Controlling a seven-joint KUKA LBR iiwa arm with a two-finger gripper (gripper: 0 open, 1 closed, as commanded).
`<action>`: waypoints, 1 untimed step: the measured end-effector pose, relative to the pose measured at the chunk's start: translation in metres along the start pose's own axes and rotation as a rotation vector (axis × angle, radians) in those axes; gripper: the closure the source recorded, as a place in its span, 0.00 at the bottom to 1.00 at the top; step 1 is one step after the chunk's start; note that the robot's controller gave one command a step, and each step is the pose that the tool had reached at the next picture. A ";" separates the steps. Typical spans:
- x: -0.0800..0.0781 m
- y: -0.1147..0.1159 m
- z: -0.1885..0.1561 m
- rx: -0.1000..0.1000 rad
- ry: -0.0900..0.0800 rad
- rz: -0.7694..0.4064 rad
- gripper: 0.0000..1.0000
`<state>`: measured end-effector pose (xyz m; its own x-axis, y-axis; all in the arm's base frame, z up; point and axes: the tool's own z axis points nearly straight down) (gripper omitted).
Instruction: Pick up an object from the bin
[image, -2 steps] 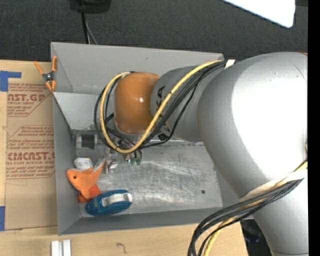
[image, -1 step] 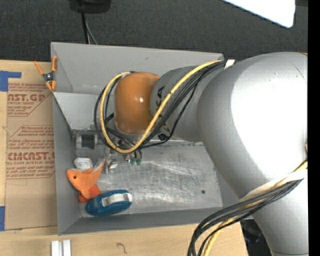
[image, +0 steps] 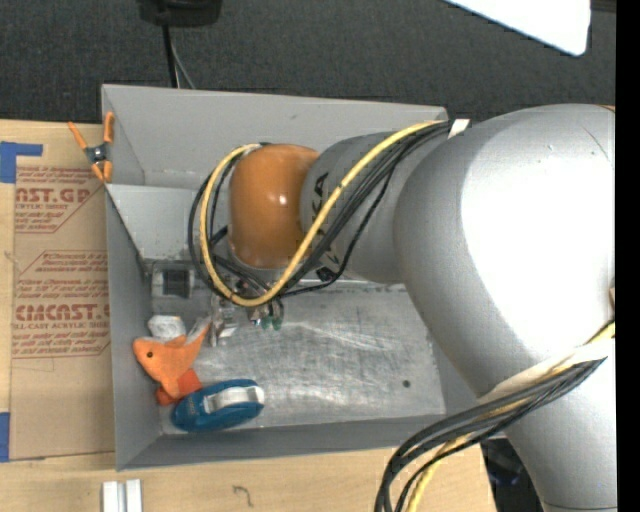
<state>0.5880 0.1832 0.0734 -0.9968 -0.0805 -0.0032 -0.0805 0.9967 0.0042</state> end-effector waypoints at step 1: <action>0.000 0.000 0.000 0.000 0.000 0.000 1.00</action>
Offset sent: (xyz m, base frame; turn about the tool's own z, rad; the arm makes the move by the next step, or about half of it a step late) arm 0.0000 0.0000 0.0000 0.0000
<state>0.5880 0.1833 0.0733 -0.9968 -0.0802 -0.0032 -0.0802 0.9968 0.0043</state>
